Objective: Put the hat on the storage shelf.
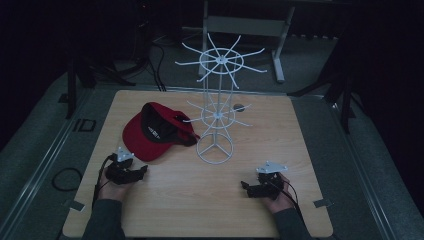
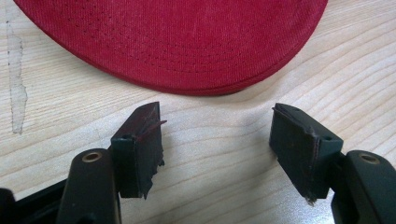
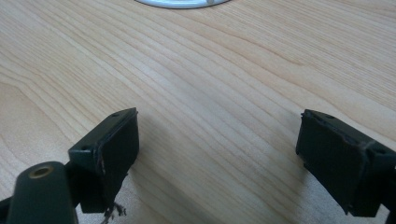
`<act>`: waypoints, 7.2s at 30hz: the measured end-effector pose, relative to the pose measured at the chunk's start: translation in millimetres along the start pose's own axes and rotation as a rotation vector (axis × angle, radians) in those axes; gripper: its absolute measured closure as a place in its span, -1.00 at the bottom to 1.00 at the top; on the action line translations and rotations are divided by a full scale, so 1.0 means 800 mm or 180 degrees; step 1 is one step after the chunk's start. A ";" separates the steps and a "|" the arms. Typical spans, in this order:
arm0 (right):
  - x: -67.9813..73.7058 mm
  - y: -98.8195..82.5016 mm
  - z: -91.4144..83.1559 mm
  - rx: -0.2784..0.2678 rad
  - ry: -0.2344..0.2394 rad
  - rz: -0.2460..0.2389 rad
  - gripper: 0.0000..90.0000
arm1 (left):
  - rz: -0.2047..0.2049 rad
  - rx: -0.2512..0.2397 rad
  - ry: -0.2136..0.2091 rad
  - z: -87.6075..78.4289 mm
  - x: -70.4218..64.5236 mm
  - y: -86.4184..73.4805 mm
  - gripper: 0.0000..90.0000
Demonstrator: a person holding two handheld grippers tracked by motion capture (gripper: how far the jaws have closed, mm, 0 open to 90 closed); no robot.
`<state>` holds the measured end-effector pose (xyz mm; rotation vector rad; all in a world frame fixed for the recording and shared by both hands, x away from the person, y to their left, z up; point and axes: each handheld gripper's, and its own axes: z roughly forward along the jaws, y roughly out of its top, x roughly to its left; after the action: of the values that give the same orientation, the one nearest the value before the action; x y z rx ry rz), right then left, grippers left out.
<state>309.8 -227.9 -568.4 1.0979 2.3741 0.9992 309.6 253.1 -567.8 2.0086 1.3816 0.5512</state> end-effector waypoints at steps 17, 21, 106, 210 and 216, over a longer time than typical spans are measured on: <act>0.000 0.000 0.000 0.0000 0.0001 0.0002 -0.71 | 0.0070 -0.0032 -0.0071 0.002 0.005 0.000 -0.21; 0.000 0.000 0.000 0.0004 0.0001 0.0006 -0.71 | 0.0047 0.0050 -0.0142 -0.001 0.009 0.005 -0.04; 0.000 0.001 0.001 0.0002 0.0003 0.0018 -0.71 | 0.0116 0.0435 -0.0675 -0.005 0.051 0.101 0.59; 0.000 0.001 0.001 0.0003 -0.0001 0.0012 -0.71 | -0.0597 -0.1181 -0.0546 -0.087 0.029 0.067 0.91; 0.000 0.001 0.001 0.0001 -0.0001 0.0005 -0.71 | -0.0517 -0.1302 -0.0392 -0.101 0.024 0.082 0.91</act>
<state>310.4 -227.5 -568.4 1.1001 2.3736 0.9990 307.9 275.7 -464.3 1.5629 1.2290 0.5734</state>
